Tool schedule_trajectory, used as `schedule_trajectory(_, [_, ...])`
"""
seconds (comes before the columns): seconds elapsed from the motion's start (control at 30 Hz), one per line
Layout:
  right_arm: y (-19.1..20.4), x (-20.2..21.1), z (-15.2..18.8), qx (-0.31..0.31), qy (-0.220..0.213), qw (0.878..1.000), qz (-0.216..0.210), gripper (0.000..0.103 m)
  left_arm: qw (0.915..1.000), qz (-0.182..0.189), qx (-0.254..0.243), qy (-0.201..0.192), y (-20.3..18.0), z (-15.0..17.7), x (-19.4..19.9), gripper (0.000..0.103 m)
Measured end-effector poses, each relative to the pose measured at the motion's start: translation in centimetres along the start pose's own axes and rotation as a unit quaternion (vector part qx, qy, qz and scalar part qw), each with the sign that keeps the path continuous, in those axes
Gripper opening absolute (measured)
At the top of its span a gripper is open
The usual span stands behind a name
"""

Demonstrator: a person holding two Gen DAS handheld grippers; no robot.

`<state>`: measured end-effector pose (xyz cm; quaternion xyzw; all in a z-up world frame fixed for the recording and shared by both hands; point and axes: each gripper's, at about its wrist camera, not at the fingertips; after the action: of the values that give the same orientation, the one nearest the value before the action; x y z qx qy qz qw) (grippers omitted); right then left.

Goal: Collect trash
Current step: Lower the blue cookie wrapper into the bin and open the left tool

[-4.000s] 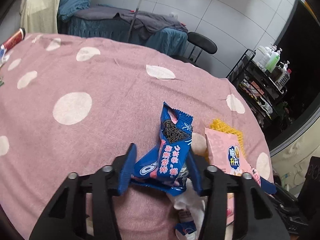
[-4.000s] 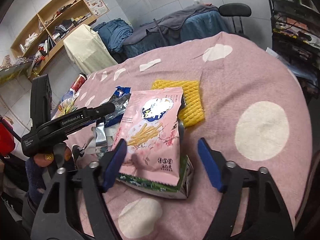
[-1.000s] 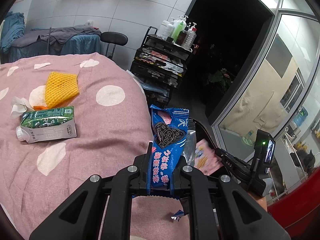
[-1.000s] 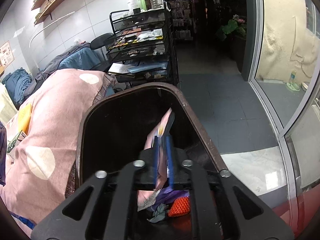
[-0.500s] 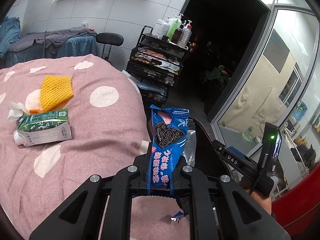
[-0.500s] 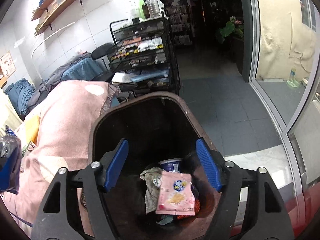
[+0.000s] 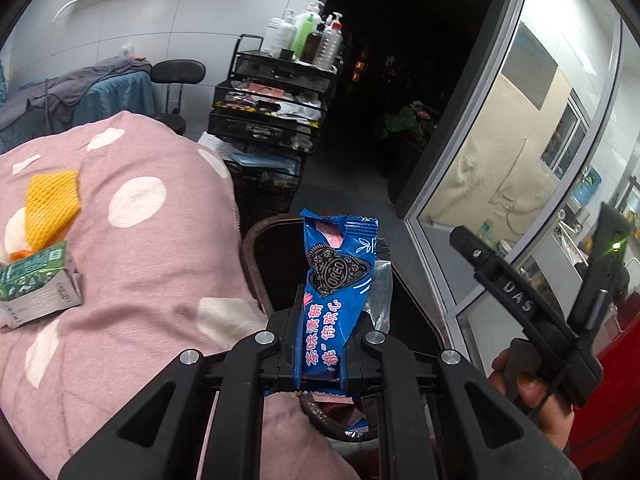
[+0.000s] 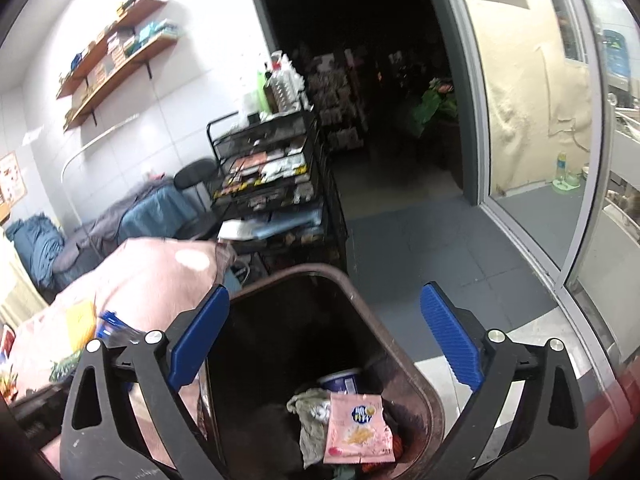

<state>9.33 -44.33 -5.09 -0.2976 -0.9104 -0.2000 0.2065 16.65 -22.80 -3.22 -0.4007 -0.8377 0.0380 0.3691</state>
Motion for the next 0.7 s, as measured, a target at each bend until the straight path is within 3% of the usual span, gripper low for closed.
schedule_trajectory(0.37, [-1.8, 1.4, -1.2, -0.039, -0.031, 0.999, 0.009, 0.097, 0.9988, -0.007, -0.027, 0.041, -1.3, -0.1, -3.7, 0.013])
schedule_trajectory(0.7, [-2.2, 1.3, -1.5, -0.052, -0.029, 0.998, 0.011, 0.097, 0.9965, -0.002, -0.042, 0.072, -2.4, 0.0, -5.9, 0.013])
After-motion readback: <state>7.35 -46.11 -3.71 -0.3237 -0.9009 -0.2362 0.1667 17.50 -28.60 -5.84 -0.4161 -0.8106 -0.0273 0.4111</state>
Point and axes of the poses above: each gripper's, at about its wrist camera, not at the fingertips, and x roughly against the way its jaws point, y to its left, z to its underside, and after that the axes turned 6 degrees about z, right-handed
